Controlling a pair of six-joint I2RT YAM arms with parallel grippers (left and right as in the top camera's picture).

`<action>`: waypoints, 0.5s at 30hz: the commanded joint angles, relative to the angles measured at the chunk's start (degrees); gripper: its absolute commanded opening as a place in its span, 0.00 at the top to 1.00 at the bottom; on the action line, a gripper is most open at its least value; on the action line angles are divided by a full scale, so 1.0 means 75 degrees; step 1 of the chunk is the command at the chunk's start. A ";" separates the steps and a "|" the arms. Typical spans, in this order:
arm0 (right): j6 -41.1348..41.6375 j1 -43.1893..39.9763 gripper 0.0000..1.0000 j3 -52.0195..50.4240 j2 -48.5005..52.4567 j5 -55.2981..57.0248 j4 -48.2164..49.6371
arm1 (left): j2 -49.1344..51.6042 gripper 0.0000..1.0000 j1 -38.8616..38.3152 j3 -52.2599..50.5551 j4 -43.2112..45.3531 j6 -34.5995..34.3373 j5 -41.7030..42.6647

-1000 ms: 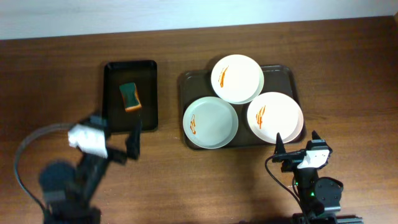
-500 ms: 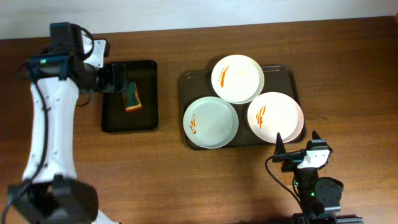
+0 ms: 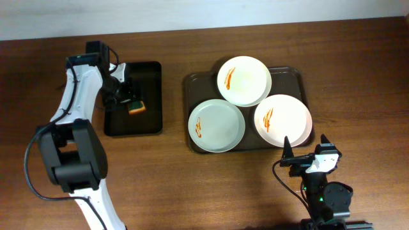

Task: Clean dirty plates on tray and stack at the side
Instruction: 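Reach the left gripper down to the green sponge in the black tray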

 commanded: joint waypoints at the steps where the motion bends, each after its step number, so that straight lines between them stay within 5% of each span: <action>1: -0.0050 -0.0044 0.02 -0.0061 -0.0044 0.0064 -0.0026 | 0.0178 0.26 -0.0003 0.0026 0.0044 -0.0300 -0.1113; 4: -0.0050 -0.0044 0.02 -0.0061 -0.0044 0.0064 -0.0026 | 0.0181 0.32 -0.0058 -0.0044 0.0204 -0.0460 -0.1335; 15: -0.0050 -0.0044 0.02 -0.0061 -0.0044 0.0064 -0.0026 | 0.0187 0.30 -0.0694 -0.0425 0.0659 -0.1052 -0.2818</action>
